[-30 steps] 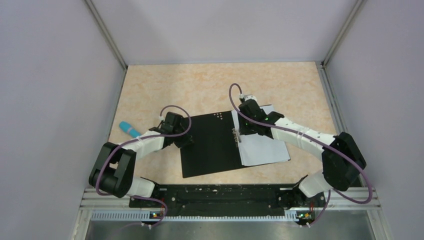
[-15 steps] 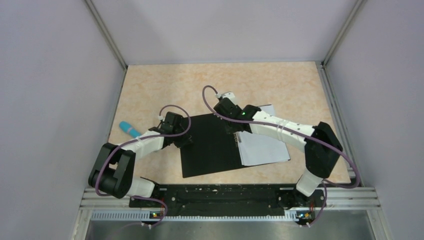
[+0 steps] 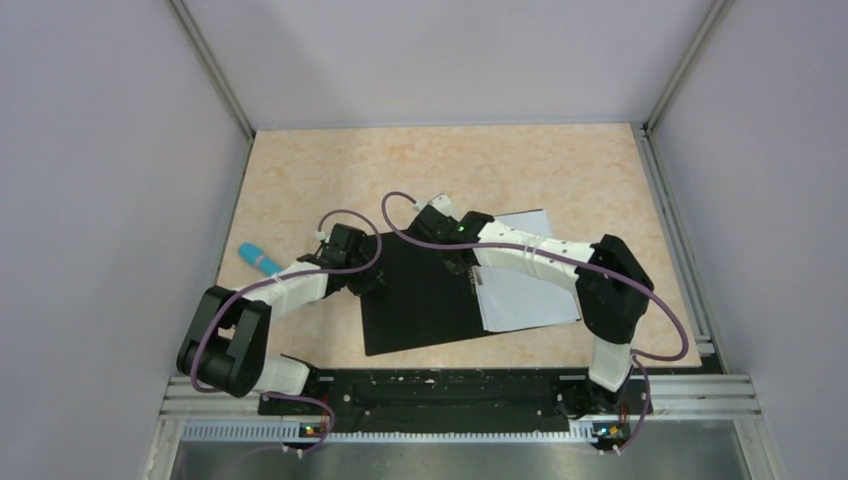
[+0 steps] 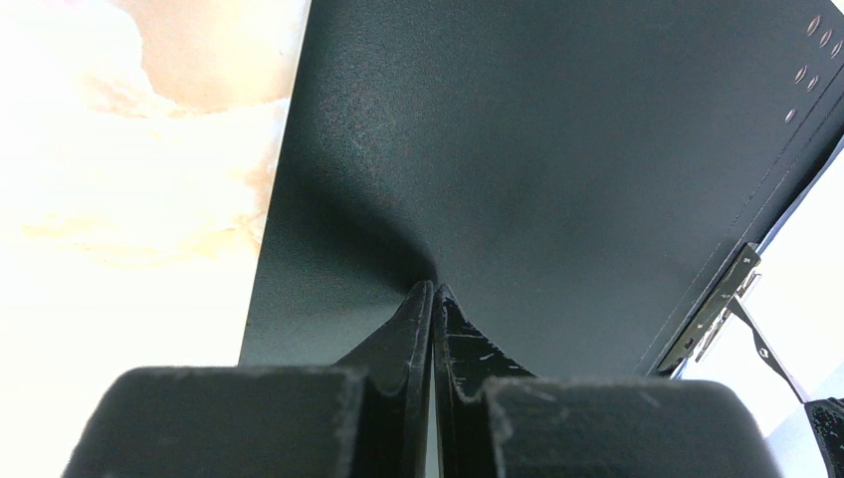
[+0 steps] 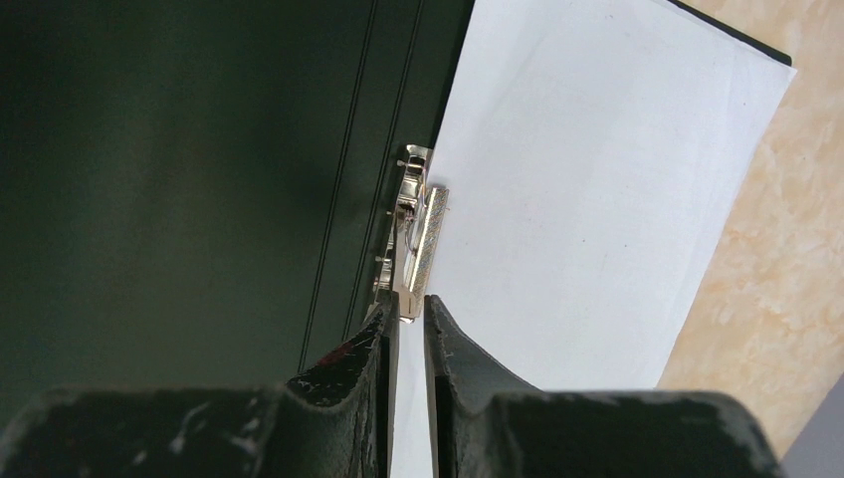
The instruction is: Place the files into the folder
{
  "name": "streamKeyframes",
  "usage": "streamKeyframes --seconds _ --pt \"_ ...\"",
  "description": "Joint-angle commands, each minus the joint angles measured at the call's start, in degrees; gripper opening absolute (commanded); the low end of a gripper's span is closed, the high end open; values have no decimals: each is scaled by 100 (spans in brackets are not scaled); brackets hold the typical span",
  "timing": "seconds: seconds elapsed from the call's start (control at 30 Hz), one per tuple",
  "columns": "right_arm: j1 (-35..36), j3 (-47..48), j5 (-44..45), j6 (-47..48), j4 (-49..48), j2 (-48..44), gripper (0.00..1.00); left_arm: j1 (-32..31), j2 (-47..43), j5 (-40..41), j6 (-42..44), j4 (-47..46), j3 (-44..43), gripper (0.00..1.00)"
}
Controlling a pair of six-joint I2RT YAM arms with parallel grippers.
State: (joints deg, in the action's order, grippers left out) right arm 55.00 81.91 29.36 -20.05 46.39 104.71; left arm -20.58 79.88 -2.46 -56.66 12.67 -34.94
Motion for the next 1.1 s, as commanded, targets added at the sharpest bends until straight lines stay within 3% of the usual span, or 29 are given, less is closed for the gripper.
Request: streamKeyframes --seconds 0.0,1.07 --pt "71 293 97 189 81 72 14 10 200 477 130 532 93 6" --pt "103 92 -78 179 -96 127 8 18 482 457 33 447 81 6"
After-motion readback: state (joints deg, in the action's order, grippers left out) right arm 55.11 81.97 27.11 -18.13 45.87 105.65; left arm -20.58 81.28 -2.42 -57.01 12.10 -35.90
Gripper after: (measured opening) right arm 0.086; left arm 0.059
